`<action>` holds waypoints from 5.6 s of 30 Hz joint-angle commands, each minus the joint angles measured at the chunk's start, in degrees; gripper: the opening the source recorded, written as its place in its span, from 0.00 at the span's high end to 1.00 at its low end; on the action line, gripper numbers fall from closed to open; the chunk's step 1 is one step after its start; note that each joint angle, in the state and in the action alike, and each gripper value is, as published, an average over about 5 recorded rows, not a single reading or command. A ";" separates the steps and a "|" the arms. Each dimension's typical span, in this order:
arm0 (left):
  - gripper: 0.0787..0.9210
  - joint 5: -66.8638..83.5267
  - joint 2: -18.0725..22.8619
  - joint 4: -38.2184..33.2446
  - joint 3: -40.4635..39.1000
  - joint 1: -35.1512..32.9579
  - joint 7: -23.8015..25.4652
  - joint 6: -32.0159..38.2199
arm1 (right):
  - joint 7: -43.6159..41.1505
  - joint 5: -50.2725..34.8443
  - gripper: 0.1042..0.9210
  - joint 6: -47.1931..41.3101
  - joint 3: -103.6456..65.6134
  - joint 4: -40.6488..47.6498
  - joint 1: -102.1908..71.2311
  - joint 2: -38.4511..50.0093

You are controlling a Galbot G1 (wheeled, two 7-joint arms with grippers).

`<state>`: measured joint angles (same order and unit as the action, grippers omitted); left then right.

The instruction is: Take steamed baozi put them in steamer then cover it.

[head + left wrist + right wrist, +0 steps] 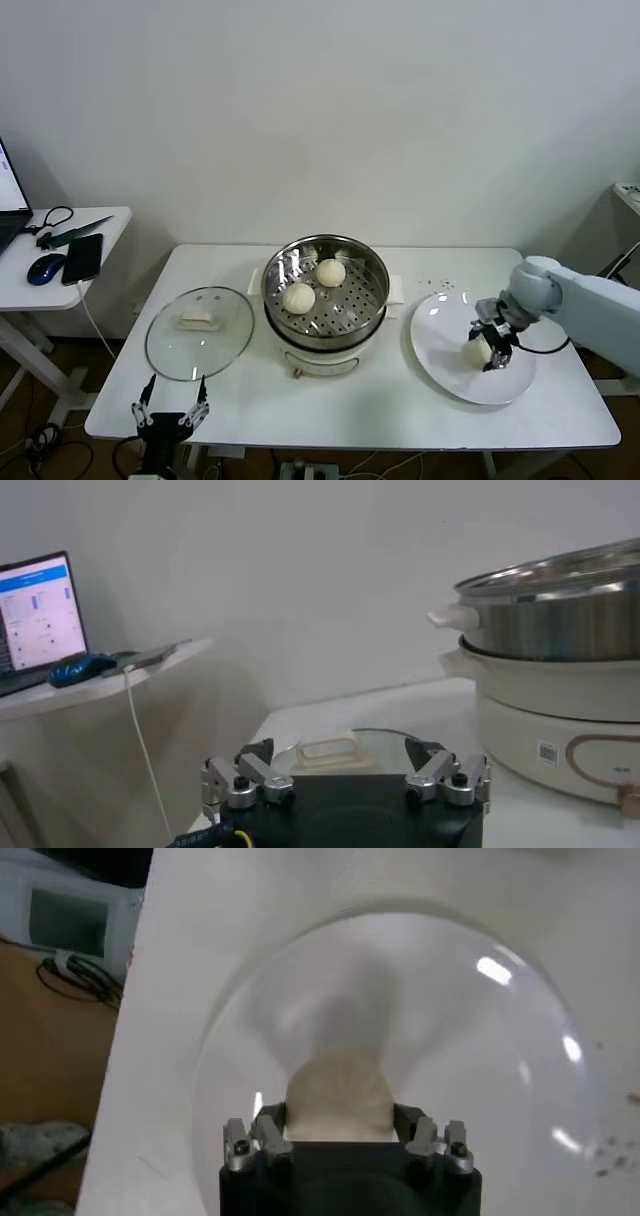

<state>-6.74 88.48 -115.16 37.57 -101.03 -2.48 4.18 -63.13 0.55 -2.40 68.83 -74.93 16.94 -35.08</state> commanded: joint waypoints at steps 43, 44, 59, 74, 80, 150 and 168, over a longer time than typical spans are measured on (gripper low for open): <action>0.12 -1.35 -0.19 -0.34 -0.31 -1.55 0.14 0.29 | -1.45 8.96 0.28 33.62 11.84 -4.27 17.17 -38.17; 0.12 -1.33 -0.16 -0.27 -0.32 -1.55 0.13 0.31 | -1.44 8.94 0.28 33.64 11.96 -4.32 17.09 -38.06; 0.12 -1.35 -0.03 0.25 -0.46 -1.49 0.11 0.36 | 0.21 10.05 0.19 34.81 11.56 -2.88 15.03 -38.01; 0.12 -1.60 0.12 -0.85 -0.45 -1.62 -0.02 0.28 | 0.06 8.24 0.12 32.52 7.23 -2.26 21.71 -29.73; 0.12 -1.63 0.08 -0.93 -0.71 -1.89 -0.03 0.50 | 5.01 -6.03 0.12 14.81 10.82 -1.62 28.26 -20.45; 0.12 -1.95 0.11 -1.70 0.52 -2.69 -1.03 0.68 | -0.97 9.63 0.23 -3.47 -29.74 18.47 -23.14 -3.81; 0.12 -2.06 -0.10 -1.96 -1.60 -3.48 -1.09 1.04 | 1.72 -29.71 0.27 -12.02 8.77 11.17 19.60 -8.82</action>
<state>-8.65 88.56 -116.97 36.63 -104.36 -3.59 5.17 -62.43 -6.28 -10.69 54.27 -61.04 10.41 -39.05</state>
